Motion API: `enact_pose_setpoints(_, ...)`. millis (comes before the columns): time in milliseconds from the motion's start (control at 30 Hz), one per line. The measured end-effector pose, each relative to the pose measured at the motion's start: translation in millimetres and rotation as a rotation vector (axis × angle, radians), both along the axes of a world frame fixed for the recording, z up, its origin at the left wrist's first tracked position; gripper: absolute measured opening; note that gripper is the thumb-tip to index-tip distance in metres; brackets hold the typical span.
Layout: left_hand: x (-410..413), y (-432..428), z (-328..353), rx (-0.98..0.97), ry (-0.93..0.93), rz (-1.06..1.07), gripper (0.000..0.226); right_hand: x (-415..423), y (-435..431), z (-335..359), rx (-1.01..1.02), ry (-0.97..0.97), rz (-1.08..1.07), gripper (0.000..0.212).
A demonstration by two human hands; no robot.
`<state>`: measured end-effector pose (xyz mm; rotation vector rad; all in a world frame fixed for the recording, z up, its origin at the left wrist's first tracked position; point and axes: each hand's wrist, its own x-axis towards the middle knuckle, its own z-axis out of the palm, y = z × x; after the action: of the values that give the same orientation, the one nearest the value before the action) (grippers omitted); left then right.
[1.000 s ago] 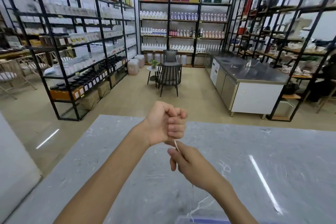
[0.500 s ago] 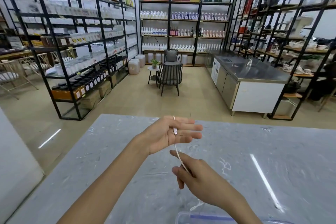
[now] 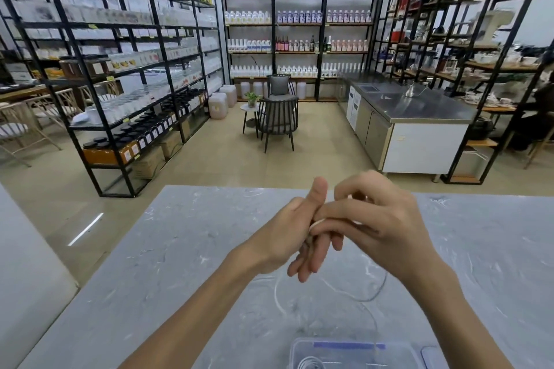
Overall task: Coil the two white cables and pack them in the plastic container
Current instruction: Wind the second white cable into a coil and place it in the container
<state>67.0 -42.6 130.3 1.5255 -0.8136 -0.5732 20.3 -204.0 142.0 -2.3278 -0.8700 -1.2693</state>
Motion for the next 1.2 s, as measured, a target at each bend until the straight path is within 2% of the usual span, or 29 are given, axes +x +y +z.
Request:
enact_pose_setpoints(133,5,1,8,-0.072,0.155,-0.018,0.07,16,2,7,0.156,0.035,0.14,0.014)
enact_pose_setpoints(233,13,11,15,-0.142,0.253,-0.148,0.048,21,-3,9,0.15,0.102,0.202,0.007)
enact_pose_setpoints(333,14,13,13,-0.135,0.269,-0.115,0.034,24,-4,12,0.205,0.152,0.205,0.007)
enact_pose_setpoints(467,6,3,6,-0.138,0.343,-0.058,0.049,33,0,7,0.406,0.212,0.308,0.016)
enact_pose_setpoints(600,-2,0,5,-0.143,0.388,-0.053,0.079,48,2,-3,0.52,0.267,0.327,0.011)
enact_pose_setpoints(667,-3,2,6,-0.114,0.371,-0.083,0.082,55,2,-6,0.609,0.359,0.296,0.009)
enact_pose_setpoints(800,3,10,8,-0.166,0.229,-0.081,0.051,63,12,-20,0.752,0.631,0.295,0.007)
enact_pose_setpoints(900,20,15,12,-0.321,0.341,-0.056,0.026,50,40,-56,0.826,0.898,0.257,0.023)
enact_pose_setpoints(967,37,18,10,-0.403,0.45,0.054,0.025,33,58,-84,0.739,1.037,0.233,0.028)
enact_pose_setpoints(1033,52,24,3,-0.364,0.399,0.22,0.027,11,66,-98,0.557,1.138,0.239,0.019)
enact_pose_setpoints(1100,57,28,-9,-0.25,0.31,0.284,0.03,-6,63,-90,0.327,1.042,0.17,0.019)
enact_pose_setpoints(1200,44,29,-27,-0.087,0.176,0.152,0.037,-18,48,-49,-0.032,0.787,-0.033,0.023)
